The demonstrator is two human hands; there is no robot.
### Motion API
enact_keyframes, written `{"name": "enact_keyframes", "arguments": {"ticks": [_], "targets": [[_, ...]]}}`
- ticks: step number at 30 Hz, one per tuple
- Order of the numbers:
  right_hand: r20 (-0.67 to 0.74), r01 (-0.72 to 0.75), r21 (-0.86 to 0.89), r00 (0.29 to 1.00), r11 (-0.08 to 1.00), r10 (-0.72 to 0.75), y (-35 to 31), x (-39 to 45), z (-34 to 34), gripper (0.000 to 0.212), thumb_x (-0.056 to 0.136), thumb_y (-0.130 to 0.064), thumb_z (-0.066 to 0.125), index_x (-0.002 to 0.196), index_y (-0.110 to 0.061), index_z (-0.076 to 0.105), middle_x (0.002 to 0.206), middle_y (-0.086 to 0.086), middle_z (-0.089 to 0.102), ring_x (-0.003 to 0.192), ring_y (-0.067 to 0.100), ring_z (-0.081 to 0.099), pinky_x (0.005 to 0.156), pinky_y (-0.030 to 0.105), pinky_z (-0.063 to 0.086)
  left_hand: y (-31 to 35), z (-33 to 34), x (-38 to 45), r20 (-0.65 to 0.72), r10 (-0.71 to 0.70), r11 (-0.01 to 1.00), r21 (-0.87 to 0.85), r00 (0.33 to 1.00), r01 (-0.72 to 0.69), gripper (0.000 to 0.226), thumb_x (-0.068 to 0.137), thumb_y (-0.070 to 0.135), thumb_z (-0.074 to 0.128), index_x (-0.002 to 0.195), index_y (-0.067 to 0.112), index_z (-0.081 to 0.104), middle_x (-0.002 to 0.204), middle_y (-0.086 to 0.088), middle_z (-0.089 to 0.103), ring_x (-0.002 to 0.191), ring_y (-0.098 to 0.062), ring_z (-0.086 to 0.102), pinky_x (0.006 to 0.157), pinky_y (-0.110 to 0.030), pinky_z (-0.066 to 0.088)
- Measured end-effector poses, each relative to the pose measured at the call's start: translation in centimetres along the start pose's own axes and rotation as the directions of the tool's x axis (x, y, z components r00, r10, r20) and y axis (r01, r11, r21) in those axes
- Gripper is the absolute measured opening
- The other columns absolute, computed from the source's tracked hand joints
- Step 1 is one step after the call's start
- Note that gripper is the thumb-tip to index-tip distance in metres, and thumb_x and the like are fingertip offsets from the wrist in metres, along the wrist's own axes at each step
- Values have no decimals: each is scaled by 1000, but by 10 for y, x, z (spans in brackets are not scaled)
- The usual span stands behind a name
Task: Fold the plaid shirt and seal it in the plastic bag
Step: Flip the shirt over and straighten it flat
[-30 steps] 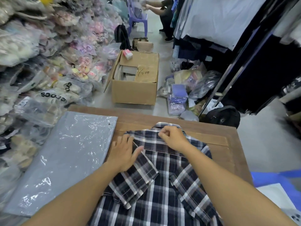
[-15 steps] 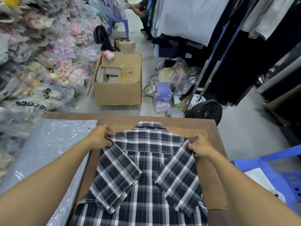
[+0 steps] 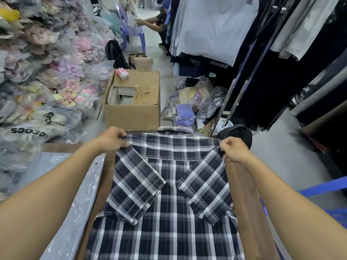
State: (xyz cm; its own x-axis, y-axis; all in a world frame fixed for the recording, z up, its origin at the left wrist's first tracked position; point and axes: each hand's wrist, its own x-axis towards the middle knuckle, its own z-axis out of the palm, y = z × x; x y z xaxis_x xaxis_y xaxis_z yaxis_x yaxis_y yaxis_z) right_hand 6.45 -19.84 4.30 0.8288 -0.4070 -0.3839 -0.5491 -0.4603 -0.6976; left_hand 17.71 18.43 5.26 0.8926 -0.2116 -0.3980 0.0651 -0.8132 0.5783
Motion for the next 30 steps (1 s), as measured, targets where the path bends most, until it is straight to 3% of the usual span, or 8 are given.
{"name": "enact_keyframes", "arguments": {"ticks": [6,11,17,19,23,26,28,30], "targets": [[-277,127,174,958,976,-76,-70,25,-41,16,102,-22,50,102,-8,59,93,6,63,64,17,67,56,29,55,68,-57,20,-305,124,986,-68,944,-152,10,89,15,70,92,7,66,96,-17,69,93,-34,65,89,-50,53],[-408,241,266,905,933,-117,-105,34,-63,13,101,-6,49,110,-12,57,111,9,62,83,22,74,77,38,63,102,-81,30,-525,208,963,-35,825,-265,12,91,16,67,96,6,67,95,-11,67,88,-28,59,73,-34,42],[-463,407,389,862,827,-207,-122,34,-79,7,101,-7,55,106,-13,56,119,12,63,95,19,74,86,35,61,121,-106,38,-660,226,946,-28,716,-324,12,90,16,68,100,8,67,107,-15,64,95,-31,59,78,-36,42],[-427,400,408,878,821,-215,-119,31,-79,7,101,-8,54,106,-13,55,121,13,61,94,20,74,88,38,61,120,-107,36,-646,259,939,-6,718,-344,11,89,14,69,98,7,67,101,-14,66,92,-31,59,78,-37,45],[-250,352,356,929,866,-274,-87,24,-72,8,100,-7,58,96,-13,54,120,17,64,97,26,75,92,43,59,86,-92,30,-517,319,933,24,794,-359,11,84,14,75,91,10,69,91,-14,71,85,-34,65,80,-46,55],[-59,296,288,955,911,-291,-54,12,-75,18,90,6,66,88,-6,53,100,19,64,101,37,72,83,36,61,58,-75,12,-367,326,935,-13,871,-355,12,77,8,78,83,12,69,86,-18,69,77,-27,63,77,-41,53],[96,239,205,960,949,-263,-32,0,-75,20,84,13,67,85,-3,56,87,14,65,88,30,73,70,27,59,41,-60,-2,-199,326,938,-56,924,-343,17,74,1,78,76,13,67,79,-22,66,71,-22,58,75,-42,52],[251,195,74,945,978,-208,-11,-9,-72,25,79,18,68,76,-4,57,70,1,66,65,12,62,57,19,49,27,-44,-19,9,348,936,-57,937,-347,22,70,-4,77,72,12,63,66,-13,57,64,-15,52,70,-37,50]]}}
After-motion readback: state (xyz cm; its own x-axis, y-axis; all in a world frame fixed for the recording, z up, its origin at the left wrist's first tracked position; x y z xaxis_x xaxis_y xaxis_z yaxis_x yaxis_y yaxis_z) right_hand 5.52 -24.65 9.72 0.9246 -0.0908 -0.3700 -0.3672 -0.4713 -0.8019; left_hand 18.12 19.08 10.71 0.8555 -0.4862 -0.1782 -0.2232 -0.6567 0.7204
